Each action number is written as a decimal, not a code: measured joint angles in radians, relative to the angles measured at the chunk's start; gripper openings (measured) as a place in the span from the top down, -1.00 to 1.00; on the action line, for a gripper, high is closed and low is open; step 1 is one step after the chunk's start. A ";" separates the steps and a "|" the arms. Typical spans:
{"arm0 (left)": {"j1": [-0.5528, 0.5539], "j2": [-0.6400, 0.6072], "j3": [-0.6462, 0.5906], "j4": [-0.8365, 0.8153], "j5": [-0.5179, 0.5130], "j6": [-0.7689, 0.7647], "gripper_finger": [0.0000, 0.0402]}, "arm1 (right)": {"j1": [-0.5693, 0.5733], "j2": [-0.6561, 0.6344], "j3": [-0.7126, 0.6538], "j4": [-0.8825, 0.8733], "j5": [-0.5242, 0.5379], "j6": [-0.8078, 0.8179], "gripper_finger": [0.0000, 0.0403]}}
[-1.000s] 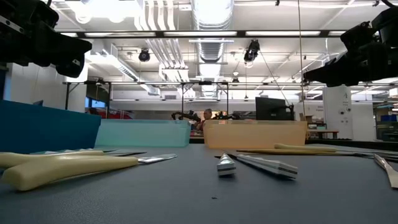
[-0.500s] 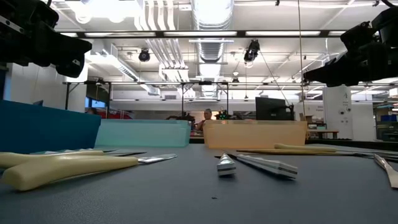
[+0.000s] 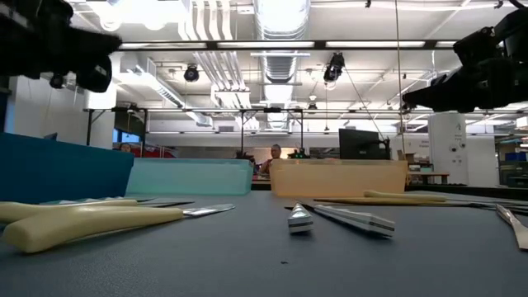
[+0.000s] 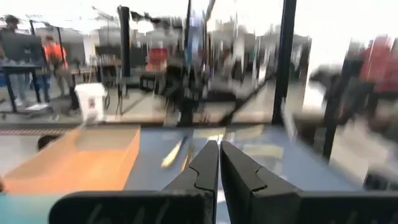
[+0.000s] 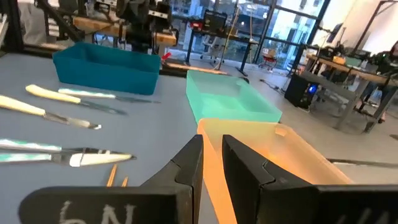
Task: Sort silverware by color (type)
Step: Put the light yellow knife into the blue bin
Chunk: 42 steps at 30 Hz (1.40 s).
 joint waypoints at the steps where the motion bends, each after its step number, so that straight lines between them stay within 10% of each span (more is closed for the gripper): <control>1: 0.000 0.000 0.000 0.034 0.000 -0.060 1.00 | 0.000 0.000 0.000 -0.001 -0.005 0.079 0.74; 6: 0.000 0.001 0.000 0.250 -0.025 -0.174 1.00 | 0.001 0.000 0.000 0.033 0.012 0.553 0.74; 28: 0.000 0.188 0.011 0.713 -0.131 0.159 1.00 | 0.002 0.123 0.102 0.164 0.097 0.637 0.74; 36: 0.000 0.402 0.174 0.572 -0.130 0.100 1.00 | 0.002 0.250 0.343 -0.140 0.098 0.588 0.74; 42: 0.000 0.495 0.380 0.175 -0.183 0.099 1.00 | 0.002 0.342 0.498 -0.370 0.098 0.592 0.74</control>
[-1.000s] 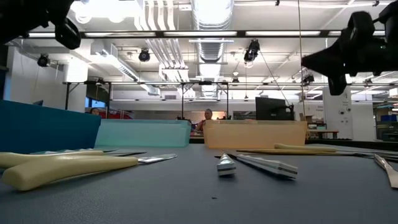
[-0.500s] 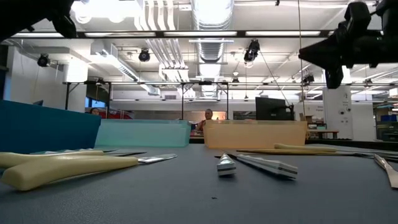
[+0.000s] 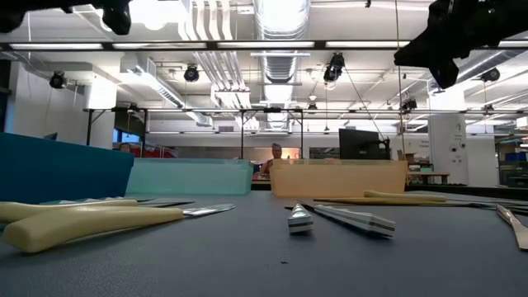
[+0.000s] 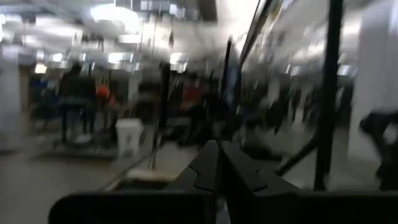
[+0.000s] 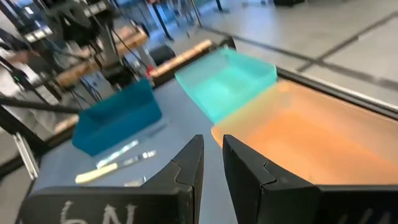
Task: Sort silverware by color (type)
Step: Put the light yellow knife into the blue bin
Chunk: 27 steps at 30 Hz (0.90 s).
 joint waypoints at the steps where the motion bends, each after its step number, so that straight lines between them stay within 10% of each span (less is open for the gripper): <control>1: 0.000 0.012 0.040 -0.088 -0.018 0.002 1.00 | 0.000 0.015 0.021 -0.034 0.000 0.000 0.74; 8: 0.000 0.086 0.245 -0.516 -0.186 0.046 1.00 | 0.000 0.118 0.102 -0.144 -0.001 0.000 0.74; 27: 0.000 0.094 0.220 -0.514 -0.187 0.270 1.00 | 0.000 0.396 0.125 -0.258 -0.206 -0.138 0.74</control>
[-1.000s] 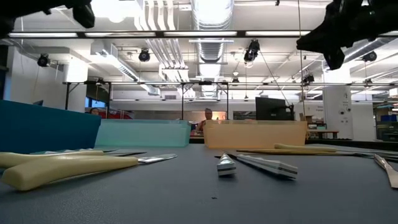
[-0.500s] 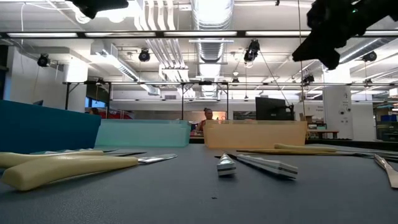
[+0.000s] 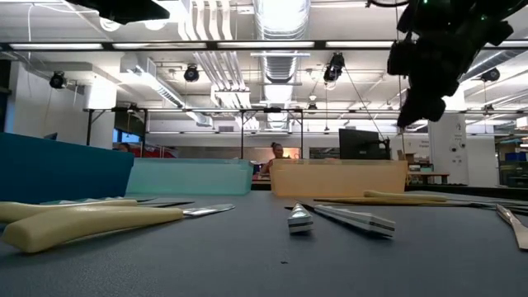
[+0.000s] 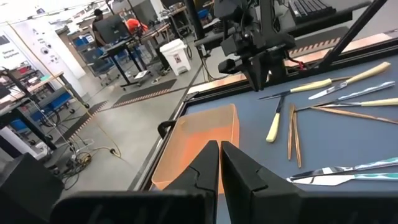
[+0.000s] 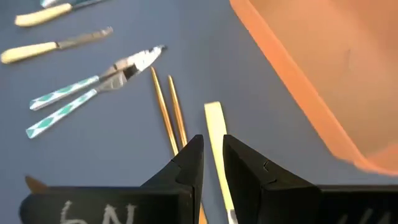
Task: Sort silverware by color (type)
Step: Put the light yellow knife into the blue bin
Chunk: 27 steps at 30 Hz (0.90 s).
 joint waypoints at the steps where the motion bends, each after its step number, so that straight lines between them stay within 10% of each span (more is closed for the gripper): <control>1: 0.000 0.000 0.000 0.001 -0.001 0.001 1.00 | 0.000 0.009 0.000 -0.016 -0.001 0.004 0.74; 13: 0.000 0.007 0.000 0.008 -0.228 -0.006 1.00 | 0.052 0.048 0.000 -0.041 0.000 0.013 0.74; 27: 0.000 0.023 0.000 0.010 -0.234 -0.007 1.00 | 0.166 0.136 0.164 0.002 0.136 -0.024 0.74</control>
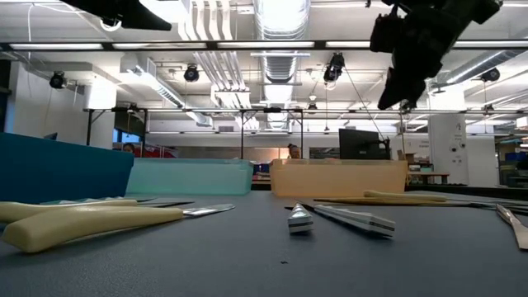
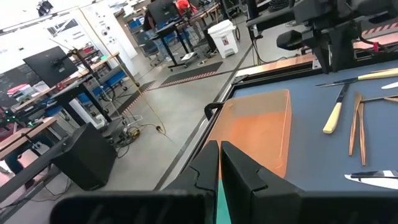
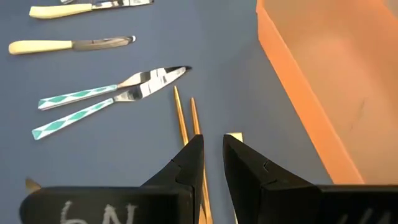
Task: Sort silverware by color (type)
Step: Put the light yellow knife into the blue bin
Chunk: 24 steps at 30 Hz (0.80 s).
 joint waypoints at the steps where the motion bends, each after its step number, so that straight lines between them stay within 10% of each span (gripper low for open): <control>1: 0.000 0.002 0.000 0.000 0.000 0.000 1.00 | 0.000 0.010 0.009 -0.007 0.000 -0.004 0.74; 24: 0.000 0.008 0.000 0.000 0.001 0.007 1.00 | -0.001 0.304 0.084 -0.391 0.000 -0.082 0.74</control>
